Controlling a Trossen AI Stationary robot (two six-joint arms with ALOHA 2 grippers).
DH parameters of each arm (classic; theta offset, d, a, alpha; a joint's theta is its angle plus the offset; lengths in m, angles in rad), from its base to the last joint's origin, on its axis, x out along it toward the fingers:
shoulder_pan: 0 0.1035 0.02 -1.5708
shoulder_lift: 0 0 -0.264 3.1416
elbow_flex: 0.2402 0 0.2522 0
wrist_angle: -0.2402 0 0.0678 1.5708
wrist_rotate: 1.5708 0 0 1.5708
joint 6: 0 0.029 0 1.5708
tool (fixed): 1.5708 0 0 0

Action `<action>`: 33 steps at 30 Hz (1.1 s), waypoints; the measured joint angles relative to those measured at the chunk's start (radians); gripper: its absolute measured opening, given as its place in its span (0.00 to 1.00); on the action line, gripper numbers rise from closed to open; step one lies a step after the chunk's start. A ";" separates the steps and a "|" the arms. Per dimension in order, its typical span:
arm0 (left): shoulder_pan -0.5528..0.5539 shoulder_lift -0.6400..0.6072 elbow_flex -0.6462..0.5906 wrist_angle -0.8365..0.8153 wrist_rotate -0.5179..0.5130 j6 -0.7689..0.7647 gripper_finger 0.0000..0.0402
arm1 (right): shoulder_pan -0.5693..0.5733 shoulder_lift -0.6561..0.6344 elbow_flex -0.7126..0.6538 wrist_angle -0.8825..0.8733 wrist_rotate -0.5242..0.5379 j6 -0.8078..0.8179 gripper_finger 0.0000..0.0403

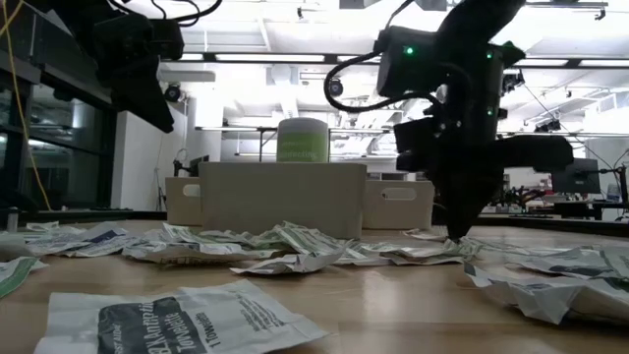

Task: Pick & Place First Aid Supplies
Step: Put the bandage pack into the left bin

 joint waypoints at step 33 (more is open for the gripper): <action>0.000 0.000 0.001 0.543 0.207 0.148 0.32 | 0.004 -0.013 0.724 -0.164 -0.076 0.013 0.00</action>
